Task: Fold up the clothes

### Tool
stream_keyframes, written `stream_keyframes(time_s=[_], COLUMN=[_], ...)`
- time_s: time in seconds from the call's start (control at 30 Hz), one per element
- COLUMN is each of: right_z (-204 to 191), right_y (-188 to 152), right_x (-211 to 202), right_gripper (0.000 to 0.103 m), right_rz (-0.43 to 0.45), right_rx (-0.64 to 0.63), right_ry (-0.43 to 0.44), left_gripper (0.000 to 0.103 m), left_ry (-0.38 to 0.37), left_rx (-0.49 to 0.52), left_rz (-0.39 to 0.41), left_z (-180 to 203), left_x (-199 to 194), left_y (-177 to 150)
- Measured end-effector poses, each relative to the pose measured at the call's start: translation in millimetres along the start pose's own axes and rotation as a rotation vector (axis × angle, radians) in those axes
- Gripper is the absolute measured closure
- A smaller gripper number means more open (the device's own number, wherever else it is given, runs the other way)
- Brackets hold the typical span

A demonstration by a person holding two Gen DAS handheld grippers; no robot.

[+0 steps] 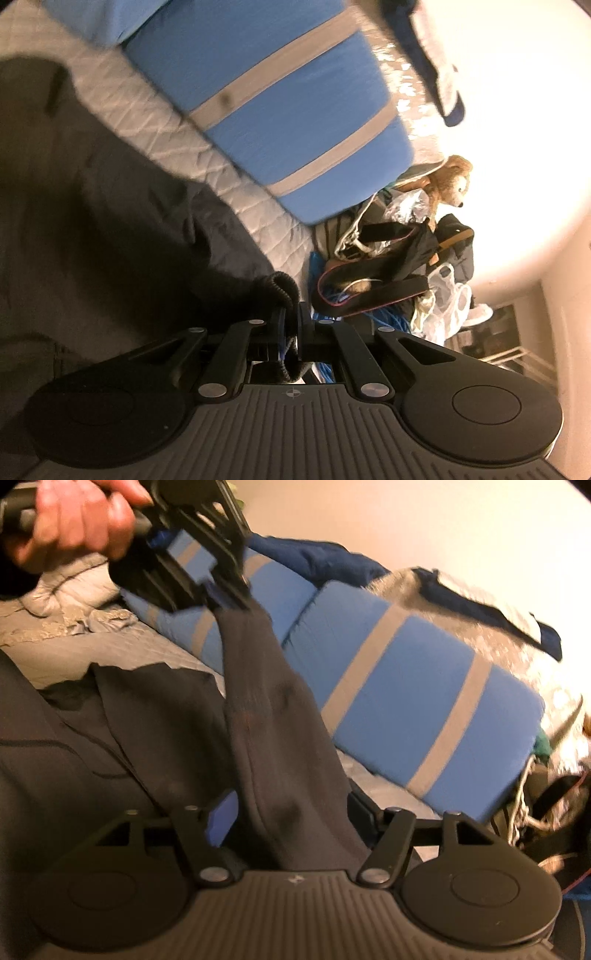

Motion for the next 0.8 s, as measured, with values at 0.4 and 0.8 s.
stream_keyframes(time_s=[0.4, 0.8], right_z=[25, 56], right_y=[-38, -80], right_x=[5, 21], right_gripper=[0.017, 0.005], right_rz=[-0.061, -0.138], right_rx=[0.04, 0.08], right_ry=[-0.062, -0.172], left_gripper=[0.098, 0.098], left_ry=[0.003, -0.044], left_rx=[0.067, 0.111], left_rz=[0.007, 0.105], left_z=[17, 49], left_x=[-6, -36], left_y=[4, 30])
Point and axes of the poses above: each gripper's, at about its wrist camera, not at the fingertips, and x roughly the way its jaws point, z to its right, y to its top, the point moved 10 cm from there along x, roughly the way its jaws point, and after that the axes turned 9 degrees about z, right-handed, at the moved point
